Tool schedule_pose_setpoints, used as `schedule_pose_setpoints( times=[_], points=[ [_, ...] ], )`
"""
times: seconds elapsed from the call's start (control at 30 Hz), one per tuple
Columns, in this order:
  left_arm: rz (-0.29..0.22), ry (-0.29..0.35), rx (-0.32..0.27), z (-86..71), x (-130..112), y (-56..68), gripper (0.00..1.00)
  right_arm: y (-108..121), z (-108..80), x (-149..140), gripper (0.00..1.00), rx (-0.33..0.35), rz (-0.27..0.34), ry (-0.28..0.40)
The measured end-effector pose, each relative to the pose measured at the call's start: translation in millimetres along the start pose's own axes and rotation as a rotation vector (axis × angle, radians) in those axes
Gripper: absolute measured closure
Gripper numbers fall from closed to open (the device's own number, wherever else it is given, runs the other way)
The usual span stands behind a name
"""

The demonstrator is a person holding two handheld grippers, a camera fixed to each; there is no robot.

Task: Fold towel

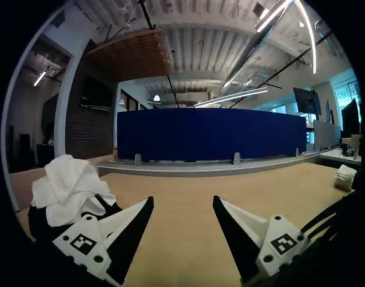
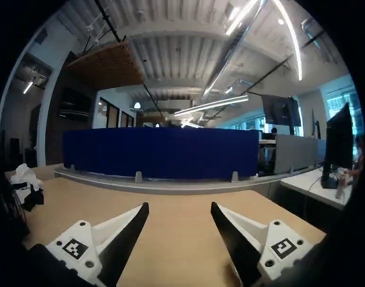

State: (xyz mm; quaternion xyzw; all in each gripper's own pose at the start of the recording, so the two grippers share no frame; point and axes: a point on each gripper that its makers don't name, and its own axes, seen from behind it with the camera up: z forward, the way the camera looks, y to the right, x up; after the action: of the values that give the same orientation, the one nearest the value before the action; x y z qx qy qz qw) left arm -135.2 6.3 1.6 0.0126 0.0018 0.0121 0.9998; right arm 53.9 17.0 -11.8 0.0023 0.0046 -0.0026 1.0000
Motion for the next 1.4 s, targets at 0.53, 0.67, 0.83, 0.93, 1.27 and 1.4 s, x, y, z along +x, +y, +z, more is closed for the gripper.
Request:
schedule_pose_setpoints(
  times=[0.53, 0.67, 0.83, 0.93, 1.27, 1.4],
  points=[
    [0.0, 0.0, 0.0, -0.1, 1, -0.2, 0.08, 14, 10.6, -50, 0.0, -0.011, 0.034, -0.017],
    [0.0, 0.0, 0.0, -0.1, 1, 0.1, 0.08, 14, 12.7, -56, 0.0, -0.014, 0.048, -0.022],
    [0.0, 0.0, 0.0, -0.3, 1, 0.0, 0.08, 10, 13.5, -58, 0.0, -0.009, 0.068, -0.018],
    [0.0, 0.0, 0.0, -0.4, 1, 0.0, 0.08, 9, 13.2, -60, 0.0, -0.008, 0.071, -0.016],
    [0.0, 0.0, 0.0, -0.7, 2, 0.0, 0.08, 2, 10.0, -66, 0.0, 0.006, 0.043, -0.013],
    [0.0, 0.0, 0.0, -0.4, 2, 0.0, 0.08, 0, 9.1, -67, 0.0, 0.009, 0.024, -0.006]
  ],
)
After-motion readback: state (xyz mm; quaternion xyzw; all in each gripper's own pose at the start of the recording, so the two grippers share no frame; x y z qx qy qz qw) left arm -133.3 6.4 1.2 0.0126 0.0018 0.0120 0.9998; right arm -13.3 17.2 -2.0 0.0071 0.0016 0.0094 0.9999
